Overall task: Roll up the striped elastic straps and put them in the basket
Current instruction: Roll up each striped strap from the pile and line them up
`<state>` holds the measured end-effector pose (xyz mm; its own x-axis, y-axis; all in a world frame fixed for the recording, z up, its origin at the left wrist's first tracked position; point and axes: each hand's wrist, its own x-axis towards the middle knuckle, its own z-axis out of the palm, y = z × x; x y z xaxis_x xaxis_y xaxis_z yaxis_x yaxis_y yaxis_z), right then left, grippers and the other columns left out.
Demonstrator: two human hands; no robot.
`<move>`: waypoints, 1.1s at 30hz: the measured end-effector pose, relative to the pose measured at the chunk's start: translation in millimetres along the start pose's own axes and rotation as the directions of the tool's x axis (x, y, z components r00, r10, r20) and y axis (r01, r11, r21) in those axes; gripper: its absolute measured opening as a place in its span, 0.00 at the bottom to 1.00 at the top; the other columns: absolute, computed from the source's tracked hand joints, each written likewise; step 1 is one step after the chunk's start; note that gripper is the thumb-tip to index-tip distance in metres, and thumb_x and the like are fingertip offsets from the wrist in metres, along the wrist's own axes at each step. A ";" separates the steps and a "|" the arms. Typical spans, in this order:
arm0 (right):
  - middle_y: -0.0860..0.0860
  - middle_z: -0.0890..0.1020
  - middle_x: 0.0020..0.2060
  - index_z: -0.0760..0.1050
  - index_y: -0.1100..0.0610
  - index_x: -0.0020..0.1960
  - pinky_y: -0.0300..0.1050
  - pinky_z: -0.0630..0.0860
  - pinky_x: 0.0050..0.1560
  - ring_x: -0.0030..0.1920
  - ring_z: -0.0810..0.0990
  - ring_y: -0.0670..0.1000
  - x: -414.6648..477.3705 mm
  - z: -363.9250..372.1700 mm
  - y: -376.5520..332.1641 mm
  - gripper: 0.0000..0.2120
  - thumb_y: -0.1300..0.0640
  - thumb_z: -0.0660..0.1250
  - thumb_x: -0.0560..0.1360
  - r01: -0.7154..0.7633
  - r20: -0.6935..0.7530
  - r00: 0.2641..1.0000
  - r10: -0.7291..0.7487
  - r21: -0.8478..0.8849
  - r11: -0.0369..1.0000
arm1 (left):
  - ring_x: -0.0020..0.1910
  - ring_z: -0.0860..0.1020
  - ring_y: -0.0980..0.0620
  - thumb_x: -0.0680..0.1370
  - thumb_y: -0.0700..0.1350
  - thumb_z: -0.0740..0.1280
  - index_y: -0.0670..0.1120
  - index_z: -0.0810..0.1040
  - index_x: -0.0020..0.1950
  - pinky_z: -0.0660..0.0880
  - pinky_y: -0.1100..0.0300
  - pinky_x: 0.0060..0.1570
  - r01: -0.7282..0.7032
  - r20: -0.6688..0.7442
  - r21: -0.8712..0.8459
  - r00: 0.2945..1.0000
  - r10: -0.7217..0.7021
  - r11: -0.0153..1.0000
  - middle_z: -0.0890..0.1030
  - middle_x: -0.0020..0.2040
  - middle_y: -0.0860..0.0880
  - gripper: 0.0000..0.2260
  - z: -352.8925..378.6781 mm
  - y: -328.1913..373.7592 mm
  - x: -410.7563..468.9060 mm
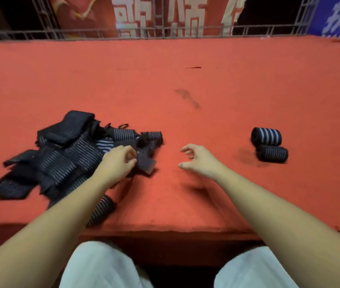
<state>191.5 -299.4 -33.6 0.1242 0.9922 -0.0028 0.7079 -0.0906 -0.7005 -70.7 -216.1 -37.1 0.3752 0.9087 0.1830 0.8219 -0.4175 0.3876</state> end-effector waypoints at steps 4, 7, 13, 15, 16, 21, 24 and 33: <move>0.60 0.78 0.63 0.72 0.61 0.68 0.43 0.72 0.58 0.55 0.77 0.52 11.2 51.5 -37.3 0.29 0.54 0.77 0.71 -0.015 0.085 0.996 0.015 -0.009 1.000 | 0.66 0.72 0.44 0.76 0.54 0.72 0.50 0.76 0.68 0.68 0.48 0.66 0.039 -0.042 0.077 0.998 -0.036 0.996 0.76 0.63 0.46 0.21 9.0 -50.5 -23.5; 0.58 0.80 0.60 0.73 0.62 0.66 0.45 0.72 0.56 0.59 0.79 0.56 26.7 80.8 -51.6 0.26 0.50 0.74 0.73 -0.077 0.054 0.996 0.076 0.035 0.996 | 0.66 0.74 0.44 0.75 0.55 0.73 0.49 0.74 0.72 0.69 0.49 0.68 -0.030 -0.046 0.059 0.998 0.033 0.998 0.76 0.65 0.46 0.27 24.6 -65.9 -28.3; 0.49 0.77 0.34 0.75 0.57 0.45 0.45 0.70 0.38 0.34 0.74 0.49 44.8 111.3 -55.5 0.10 0.53 0.73 0.75 -0.150 0.039 0.989 0.145 0.141 0.979 | 0.71 0.68 0.45 0.77 0.59 0.61 0.50 0.71 0.73 0.67 0.44 0.70 -0.090 -0.118 0.067 0.988 0.097 0.994 0.71 0.71 0.46 0.27 50.1 -82.6 -41.3; 0.48 0.75 0.30 0.74 0.55 0.40 0.42 0.67 0.33 0.30 0.71 0.46 44.9 109.9 -54.3 0.10 0.54 0.72 0.76 -0.171 0.034 0.985 0.168 0.231 0.958 | 0.72 0.67 0.45 0.78 0.57 0.63 0.52 0.70 0.74 0.66 0.45 0.71 -0.088 -0.127 0.050 0.988 0.094 0.995 0.70 0.71 0.48 0.25 50.9 -83.2 -39.8; 0.49 0.75 0.29 0.73 0.54 0.39 0.40 0.67 0.31 0.28 0.71 0.46 44.2 107.2 -54.4 0.10 0.56 0.71 0.76 -0.192 0.047 0.981 0.187 0.317 0.929 | 0.72 0.67 0.46 0.79 0.56 0.64 0.52 0.70 0.74 0.66 0.45 0.71 -0.095 -0.131 0.039 0.986 0.099 0.995 0.70 0.71 0.48 0.24 51.3 -84.1 -39.0; 0.58 0.78 0.34 0.69 0.54 0.34 0.62 0.79 0.43 0.38 0.78 0.57 31.6 70.2 -59.1 0.15 0.66 0.68 0.76 -0.180 0.064 0.981 0.181 0.633 0.753 | 0.66 0.73 0.45 0.80 0.58 0.56 0.48 0.77 0.68 0.70 0.47 0.67 -0.061 -0.166 -0.036 0.985 0.054 0.997 0.75 0.64 0.47 0.23 51.4 -84.7 -37.5; 0.58 0.75 0.37 0.66 0.56 0.36 0.58 0.81 0.47 0.39 0.79 0.55 17.4 41.9 -58.4 0.15 0.70 0.65 0.76 -0.137 0.057 0.989 0.134 0.674 0.725 | 0.66 0.73 0.45 0.78 0.62 0.55 0.46 0.78 0.66 0.67 0.48 0.67 -0.004 -0.169 -0.111 0.985 -0.015 0.994 0.77 0.64 0.46 0.27 46.2 -74.9 -36.5; 0.59 0.77 0.38 0.67 0.57 0.37 0.55 0.81 0.42 0.36 0.82 0.54 -7.5 25.6 -50.8 0.15 0.68 0.66 0.78 -0.078 0.003 0.996 0.090 0.529 0.845 | 0.53 0.84 0.48 0.72 0.71 0.67 0.46 0.77 0.58 0.81 0.47 0.52 0.235 0.094 -0.850 0.949 -0.302 0.472 0.83 0.55 0.47 0.31 21.7 21.7 -16.5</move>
<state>136.8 -300.1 -16.2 0.1859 0.9802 -0.0680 0.2204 -0.1091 -0.9693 -49.8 -240.0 -51.3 0.1479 0.9886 -0.0287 0.1120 0.0121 0.9936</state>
